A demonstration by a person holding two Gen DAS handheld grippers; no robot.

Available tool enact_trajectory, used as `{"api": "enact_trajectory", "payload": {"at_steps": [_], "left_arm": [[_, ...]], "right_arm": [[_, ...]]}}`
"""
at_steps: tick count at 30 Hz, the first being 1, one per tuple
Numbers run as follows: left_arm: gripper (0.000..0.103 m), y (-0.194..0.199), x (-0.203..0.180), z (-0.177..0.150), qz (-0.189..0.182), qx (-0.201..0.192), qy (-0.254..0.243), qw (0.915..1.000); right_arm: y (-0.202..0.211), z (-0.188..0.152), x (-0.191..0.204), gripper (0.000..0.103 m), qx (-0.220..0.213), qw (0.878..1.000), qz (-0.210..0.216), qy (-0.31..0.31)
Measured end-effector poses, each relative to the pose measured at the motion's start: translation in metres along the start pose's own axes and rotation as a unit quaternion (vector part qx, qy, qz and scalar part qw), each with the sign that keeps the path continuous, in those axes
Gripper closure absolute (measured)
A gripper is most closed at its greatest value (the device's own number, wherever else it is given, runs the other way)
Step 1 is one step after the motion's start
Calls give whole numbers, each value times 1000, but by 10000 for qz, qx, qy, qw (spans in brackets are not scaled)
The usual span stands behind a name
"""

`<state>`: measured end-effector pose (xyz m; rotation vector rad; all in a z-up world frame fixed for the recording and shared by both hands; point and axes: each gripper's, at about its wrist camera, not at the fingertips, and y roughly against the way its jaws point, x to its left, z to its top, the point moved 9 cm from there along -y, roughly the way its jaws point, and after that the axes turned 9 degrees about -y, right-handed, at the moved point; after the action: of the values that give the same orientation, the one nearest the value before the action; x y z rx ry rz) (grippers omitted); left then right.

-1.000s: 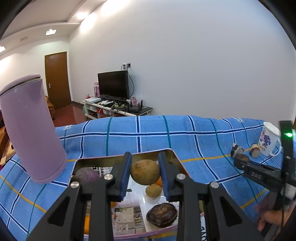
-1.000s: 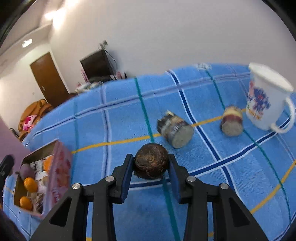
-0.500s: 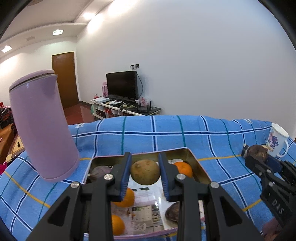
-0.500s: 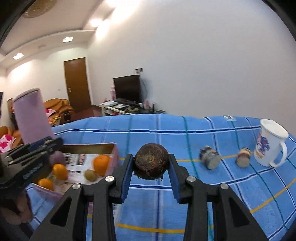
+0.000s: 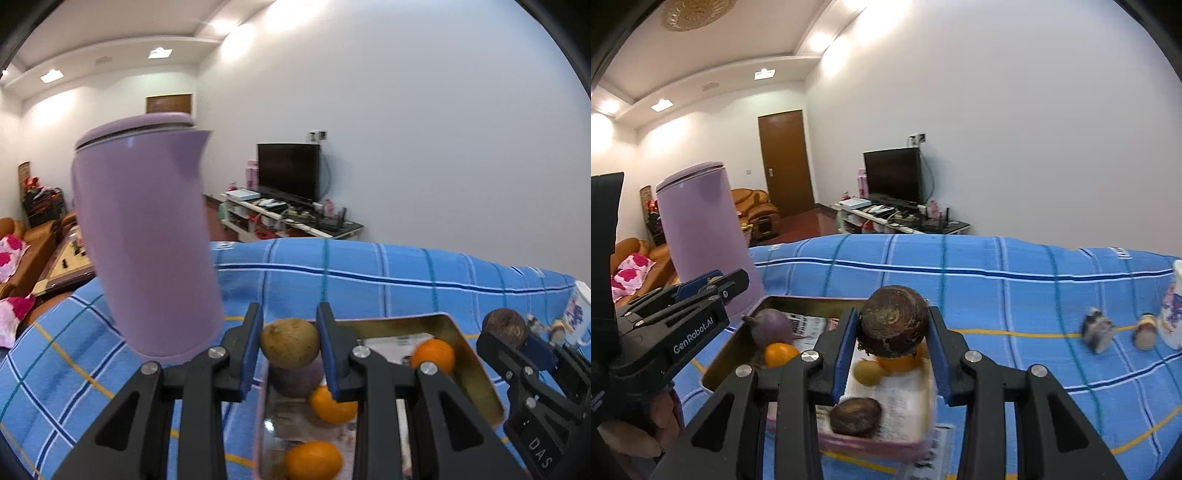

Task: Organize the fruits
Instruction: 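Carry the potato over the tin with the left tool while the right tool brings the dark fruit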

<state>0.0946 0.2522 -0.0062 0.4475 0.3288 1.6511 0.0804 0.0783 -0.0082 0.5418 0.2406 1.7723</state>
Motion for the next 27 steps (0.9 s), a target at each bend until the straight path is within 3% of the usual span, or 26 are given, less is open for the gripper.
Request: {"api": "enact_trajectory", "payload": {"at_steps": [7, 16, 27], "left_arm": [[72, -11, 4, -9, 158, 202, -91, 9996], [72, -22, -17, -20, 133, 451, -517, 9976], [72, -26, -21, -28, 158, 623, -626, 9960]], "right_arm": [[-35, -4, 26, 63, 231, 9995, 233, -26], [-52, -16, 22, 63, 570, 9978, 329, -13], [-63, -20, 22, 63, 805, 9961, 356, -32]]}}
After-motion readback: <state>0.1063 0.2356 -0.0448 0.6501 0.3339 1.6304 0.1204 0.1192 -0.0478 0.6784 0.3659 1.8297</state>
